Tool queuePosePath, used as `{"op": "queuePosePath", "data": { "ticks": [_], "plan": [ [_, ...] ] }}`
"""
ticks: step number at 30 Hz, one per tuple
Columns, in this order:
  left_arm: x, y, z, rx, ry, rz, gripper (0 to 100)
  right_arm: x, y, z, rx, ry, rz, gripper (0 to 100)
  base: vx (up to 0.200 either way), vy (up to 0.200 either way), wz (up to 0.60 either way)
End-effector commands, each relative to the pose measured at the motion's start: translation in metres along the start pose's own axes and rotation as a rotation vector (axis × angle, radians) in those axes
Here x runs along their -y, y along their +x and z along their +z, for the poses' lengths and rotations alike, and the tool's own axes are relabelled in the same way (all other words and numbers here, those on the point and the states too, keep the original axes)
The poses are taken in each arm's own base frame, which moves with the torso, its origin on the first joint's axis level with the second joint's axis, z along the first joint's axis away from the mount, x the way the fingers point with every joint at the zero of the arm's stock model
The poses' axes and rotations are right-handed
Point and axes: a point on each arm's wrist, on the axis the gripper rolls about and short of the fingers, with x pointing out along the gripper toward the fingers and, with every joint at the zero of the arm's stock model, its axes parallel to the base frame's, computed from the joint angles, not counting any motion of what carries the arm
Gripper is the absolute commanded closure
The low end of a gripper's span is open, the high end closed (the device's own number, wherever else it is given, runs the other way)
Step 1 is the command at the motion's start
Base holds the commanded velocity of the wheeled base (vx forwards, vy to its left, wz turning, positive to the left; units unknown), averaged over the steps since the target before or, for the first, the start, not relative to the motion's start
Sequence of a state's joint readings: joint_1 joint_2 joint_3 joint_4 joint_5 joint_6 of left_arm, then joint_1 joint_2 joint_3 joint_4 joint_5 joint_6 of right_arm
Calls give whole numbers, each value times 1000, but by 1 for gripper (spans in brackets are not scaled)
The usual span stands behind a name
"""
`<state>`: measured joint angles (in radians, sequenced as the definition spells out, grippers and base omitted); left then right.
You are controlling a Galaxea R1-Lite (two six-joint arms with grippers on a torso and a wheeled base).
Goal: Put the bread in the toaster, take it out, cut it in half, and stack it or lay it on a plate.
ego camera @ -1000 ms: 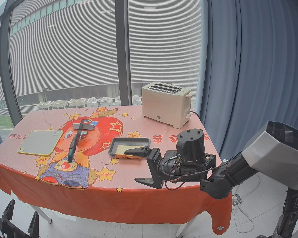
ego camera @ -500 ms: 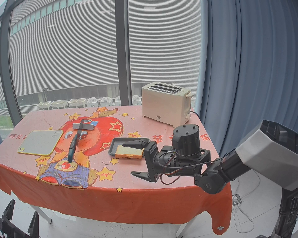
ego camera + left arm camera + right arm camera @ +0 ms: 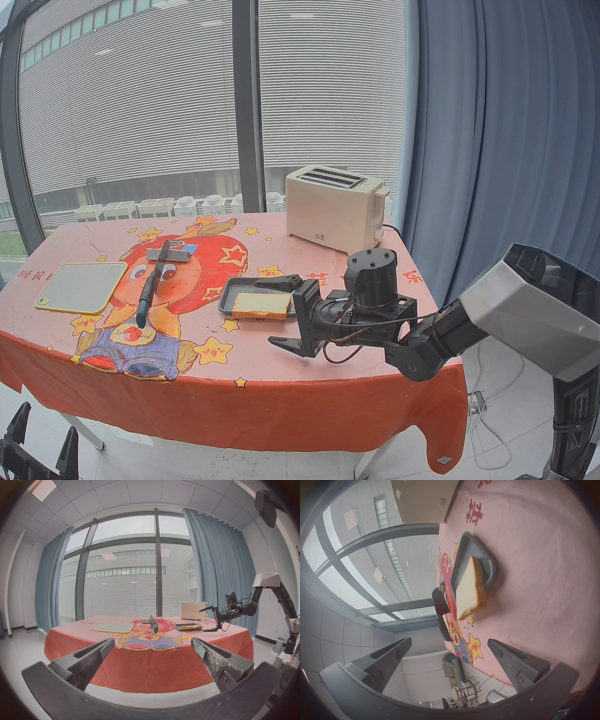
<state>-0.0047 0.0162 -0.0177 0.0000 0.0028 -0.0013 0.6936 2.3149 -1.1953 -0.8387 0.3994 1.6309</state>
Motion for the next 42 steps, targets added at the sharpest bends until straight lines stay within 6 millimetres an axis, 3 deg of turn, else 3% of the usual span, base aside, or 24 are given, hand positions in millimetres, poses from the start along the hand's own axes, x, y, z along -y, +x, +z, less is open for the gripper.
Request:
{"op": "queuePosePath", "data": {
  "ticks": [1, 13, 42],
  "plan": [
    [0, 0, -5, -3, 0, 0, 0, 3, 2, 9, 16, 6, -1, 0, 0, 0, 0],
    [0, 0, -5, -3, 0, 0, 0, -3, 15, 20, 28, 15, -15, 0, 0, 0, 0],
    [0, 0, -5, -5, 0, 0, 0, -19, 22, 44, 55, 93, -59, 0, 0, 0, 0]
  ]
}}
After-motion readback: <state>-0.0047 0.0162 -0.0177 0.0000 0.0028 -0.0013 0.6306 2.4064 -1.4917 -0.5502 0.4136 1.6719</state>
